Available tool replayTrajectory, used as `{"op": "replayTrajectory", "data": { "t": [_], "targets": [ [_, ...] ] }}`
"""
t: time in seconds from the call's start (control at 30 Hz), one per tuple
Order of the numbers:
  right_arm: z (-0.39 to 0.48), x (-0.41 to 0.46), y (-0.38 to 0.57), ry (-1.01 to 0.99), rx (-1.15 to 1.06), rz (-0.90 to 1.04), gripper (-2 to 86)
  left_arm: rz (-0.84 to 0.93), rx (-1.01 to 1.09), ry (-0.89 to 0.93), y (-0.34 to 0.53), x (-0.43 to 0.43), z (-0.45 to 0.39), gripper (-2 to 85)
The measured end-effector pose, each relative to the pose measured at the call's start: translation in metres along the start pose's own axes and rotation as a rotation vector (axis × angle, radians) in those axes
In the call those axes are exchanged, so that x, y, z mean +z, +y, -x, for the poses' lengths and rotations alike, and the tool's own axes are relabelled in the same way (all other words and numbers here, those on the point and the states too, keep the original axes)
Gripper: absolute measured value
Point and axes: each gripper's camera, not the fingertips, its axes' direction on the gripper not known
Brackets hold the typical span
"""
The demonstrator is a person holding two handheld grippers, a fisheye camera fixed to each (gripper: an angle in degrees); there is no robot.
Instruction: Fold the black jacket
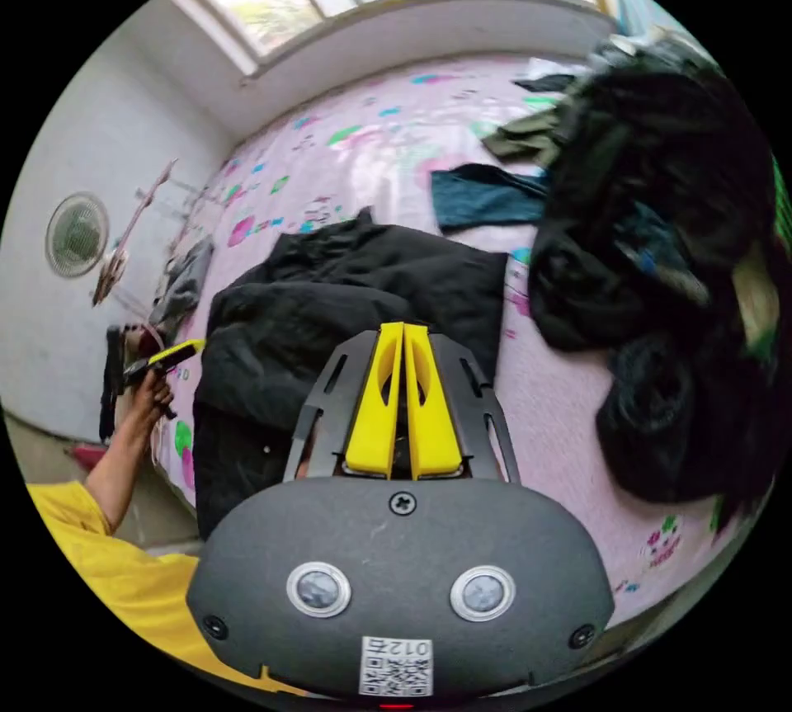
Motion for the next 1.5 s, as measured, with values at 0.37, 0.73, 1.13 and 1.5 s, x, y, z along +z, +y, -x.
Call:
{"op": "replayTrajectory", "data": {
  "t": [0.37, 0.73, 1.13, 1.5],
  "targets": [
    [0.111, 0.095, -0.035, 0.144, -0.430, 0.121, -0.1, 0.081, 0.035, -0.022, -0.100, 0.029, 0.002, -0.2],
    [0.127, 0.108, -0.045, 0.031, -0.377, 0.099, -0.1, 0.071, -0.046, 0.109, -0.112, 0.035, 0.043, -0.2],
    [0.215, 0.089, -0.065, 0.082, -0.635, 0.218, 0.0, 0.100, 0.133, -0.102, -0.064, -0.026, 0.010, -0.2],
    [0.215, 0.079, -0.085, 0.102, -0.521, 0.233, 0.0, 0.076, 0.047, 0.008, -0.072, -0.048, 0.030, -0.2]
  ]
}}
